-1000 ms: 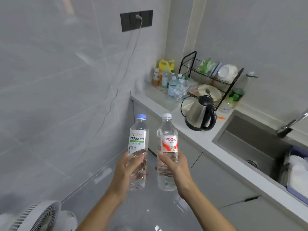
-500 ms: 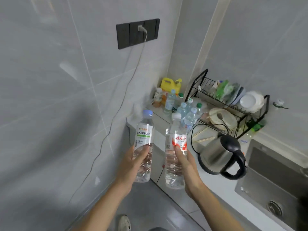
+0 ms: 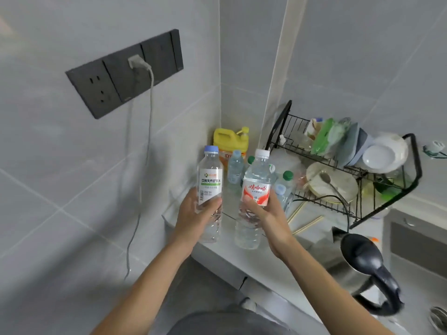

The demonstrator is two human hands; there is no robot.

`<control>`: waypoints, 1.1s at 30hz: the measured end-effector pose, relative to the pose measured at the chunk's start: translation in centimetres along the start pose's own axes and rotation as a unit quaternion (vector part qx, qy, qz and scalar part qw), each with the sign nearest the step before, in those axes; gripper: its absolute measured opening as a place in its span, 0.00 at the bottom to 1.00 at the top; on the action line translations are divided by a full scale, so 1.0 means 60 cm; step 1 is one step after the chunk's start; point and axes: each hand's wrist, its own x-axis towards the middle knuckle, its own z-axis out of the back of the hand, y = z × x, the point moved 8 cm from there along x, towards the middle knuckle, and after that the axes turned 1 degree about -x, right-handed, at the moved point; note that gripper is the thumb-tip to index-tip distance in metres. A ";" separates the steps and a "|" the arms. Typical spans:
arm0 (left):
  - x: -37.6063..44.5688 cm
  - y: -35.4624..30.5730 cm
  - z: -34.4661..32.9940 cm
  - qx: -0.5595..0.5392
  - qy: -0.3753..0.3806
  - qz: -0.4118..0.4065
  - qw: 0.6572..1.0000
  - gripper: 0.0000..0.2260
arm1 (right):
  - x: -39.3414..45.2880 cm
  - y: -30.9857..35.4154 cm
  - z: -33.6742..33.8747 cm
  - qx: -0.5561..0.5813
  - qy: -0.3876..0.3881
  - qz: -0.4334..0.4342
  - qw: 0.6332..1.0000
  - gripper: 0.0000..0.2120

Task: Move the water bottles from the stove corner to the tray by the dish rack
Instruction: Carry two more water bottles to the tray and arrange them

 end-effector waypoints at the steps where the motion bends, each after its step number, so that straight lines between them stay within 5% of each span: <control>1: 0.023 -0.008 -0.005 0.009 -0.006 -0.004 1.000 0.15 | 0.024 0.001 0.005 -0.010 -0.002 0.003 1.000 0.21; 8: 0.148 -0.017 0.004 0.085 -0.016 -0.011 0.996 0.19 | 0.125 -0.021 0.021 -0.066 -0.018 0.001 0.998 0.26; 24: 0.313 0.086 0.001 0.209 0.110 0.005 0.972 0.16 | 0.185 -0.149 -0.037 -0.201 -0.127 -0.024 0.971 0.29; 33: 0.325 0.126 -0.044 0.300 0.208 0.018 0.931 0.25 | 0.198 -0.185 -0.051 -0.314 -0.122 -0.055 0.940 0.34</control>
